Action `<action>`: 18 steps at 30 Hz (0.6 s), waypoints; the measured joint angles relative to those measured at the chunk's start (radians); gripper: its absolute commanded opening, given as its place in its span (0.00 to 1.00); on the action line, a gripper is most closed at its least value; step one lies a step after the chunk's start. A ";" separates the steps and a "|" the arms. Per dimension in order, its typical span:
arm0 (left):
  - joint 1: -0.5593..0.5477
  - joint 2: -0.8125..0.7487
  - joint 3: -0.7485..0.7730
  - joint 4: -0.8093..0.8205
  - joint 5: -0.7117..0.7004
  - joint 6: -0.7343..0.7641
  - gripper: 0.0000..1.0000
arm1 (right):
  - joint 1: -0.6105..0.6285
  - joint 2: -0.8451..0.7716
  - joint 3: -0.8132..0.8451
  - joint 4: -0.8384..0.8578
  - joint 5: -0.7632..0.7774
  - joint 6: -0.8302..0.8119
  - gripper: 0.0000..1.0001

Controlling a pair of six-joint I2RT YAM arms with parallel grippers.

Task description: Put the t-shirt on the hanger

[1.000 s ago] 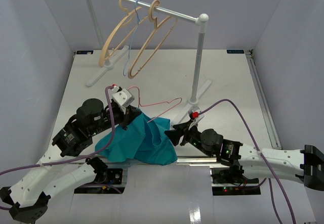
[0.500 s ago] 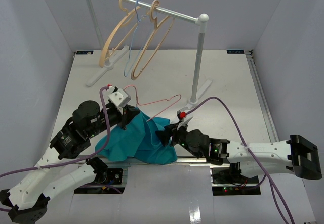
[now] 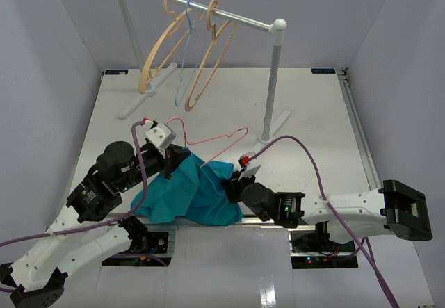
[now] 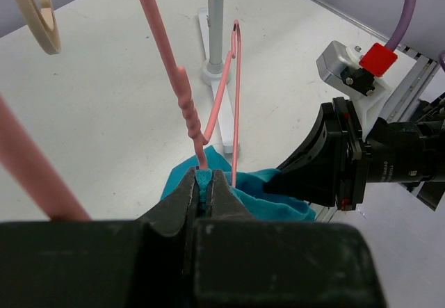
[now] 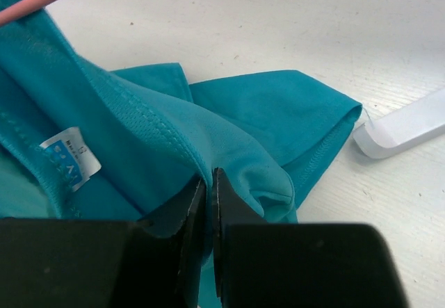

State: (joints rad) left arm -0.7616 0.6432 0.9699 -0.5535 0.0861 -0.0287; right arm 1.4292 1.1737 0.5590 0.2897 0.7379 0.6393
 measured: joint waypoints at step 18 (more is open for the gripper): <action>-0.001 -0.051 0.000 -0.089 0.264 0.055 0.00 | -0.182 -0.549 -0.075 -0.249 0.137 -0.045 0.08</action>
State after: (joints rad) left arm -0.7629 0.5924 0.9703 -0.6425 0.3497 0.0268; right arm 1.2470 0.6251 0.4837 0.0408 0.8750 0.5939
